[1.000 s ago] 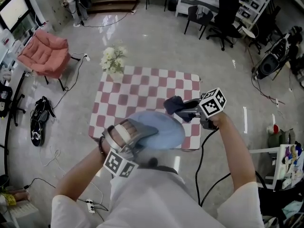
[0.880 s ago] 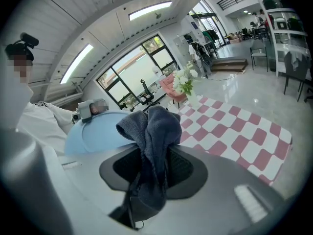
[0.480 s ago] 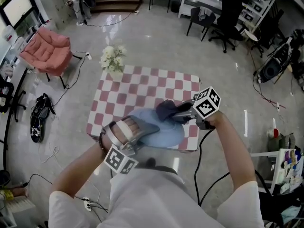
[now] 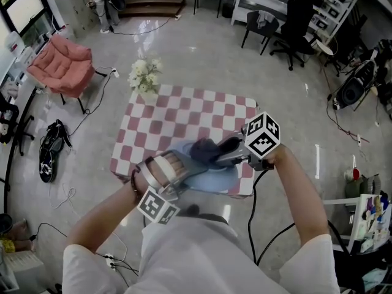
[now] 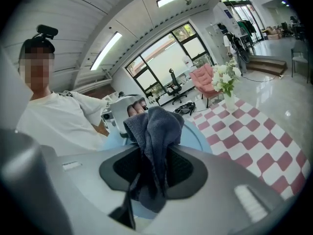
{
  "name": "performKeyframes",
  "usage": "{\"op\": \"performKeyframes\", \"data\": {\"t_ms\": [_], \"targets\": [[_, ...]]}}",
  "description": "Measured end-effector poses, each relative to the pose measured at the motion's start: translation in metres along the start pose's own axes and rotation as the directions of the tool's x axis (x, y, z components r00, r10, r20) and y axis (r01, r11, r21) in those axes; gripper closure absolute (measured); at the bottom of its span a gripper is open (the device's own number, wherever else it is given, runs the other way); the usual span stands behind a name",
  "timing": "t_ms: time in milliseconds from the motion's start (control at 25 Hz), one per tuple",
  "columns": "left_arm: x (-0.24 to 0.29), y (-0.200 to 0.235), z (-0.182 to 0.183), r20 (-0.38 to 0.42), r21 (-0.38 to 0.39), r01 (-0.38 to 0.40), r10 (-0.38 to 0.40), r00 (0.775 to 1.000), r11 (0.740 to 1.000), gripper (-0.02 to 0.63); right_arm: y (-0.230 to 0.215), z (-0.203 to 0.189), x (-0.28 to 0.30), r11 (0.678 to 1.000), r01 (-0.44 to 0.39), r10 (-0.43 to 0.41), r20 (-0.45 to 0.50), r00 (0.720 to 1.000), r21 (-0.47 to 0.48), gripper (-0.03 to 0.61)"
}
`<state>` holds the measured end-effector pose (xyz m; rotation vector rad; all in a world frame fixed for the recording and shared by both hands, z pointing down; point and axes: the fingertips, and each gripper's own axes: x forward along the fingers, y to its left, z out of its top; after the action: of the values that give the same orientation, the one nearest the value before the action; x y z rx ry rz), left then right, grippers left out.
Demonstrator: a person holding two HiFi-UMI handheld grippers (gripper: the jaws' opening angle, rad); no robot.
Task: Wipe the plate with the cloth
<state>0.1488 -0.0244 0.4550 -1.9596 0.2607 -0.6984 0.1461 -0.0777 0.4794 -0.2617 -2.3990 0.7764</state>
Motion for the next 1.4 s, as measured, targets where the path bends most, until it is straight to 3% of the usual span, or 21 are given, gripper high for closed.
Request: {"op": "performKeyframes", "data": {"t_ms": [360,680,960,1400], "targets": [[-0.001,0.003,-0.006,0.008,0.011,0.007,-0.008,1.000,1.000,0.571,0.004,0.038,0.020,0.995,-0.097,0.098,0.058,0.994,-0.012,0.445],[-0.008,0.016,-0.026,0.039,0.013,0.000,0.000,0.999,1.000,0.571,-0.019,0.079,0.036,0.994,-0.098,0.092,0.111,0.990,0.051,0.445],[-0.018,0.023,-0.041,0.059,0.011,-0.015,0.015,0.998,1.000,0.571,-0.054,0.081,0.040,0.992,-0.009,-0.001,0.077,0.997,0.130,0.445],[-0.031,0.023,-0.060,0.064,0.009,-0.019,0.018,0.998,1.000,0.571,-0.103,0.058,0.022,0.960,0.110,-0.129,0.059,0.990,0.259,0.445]]}}
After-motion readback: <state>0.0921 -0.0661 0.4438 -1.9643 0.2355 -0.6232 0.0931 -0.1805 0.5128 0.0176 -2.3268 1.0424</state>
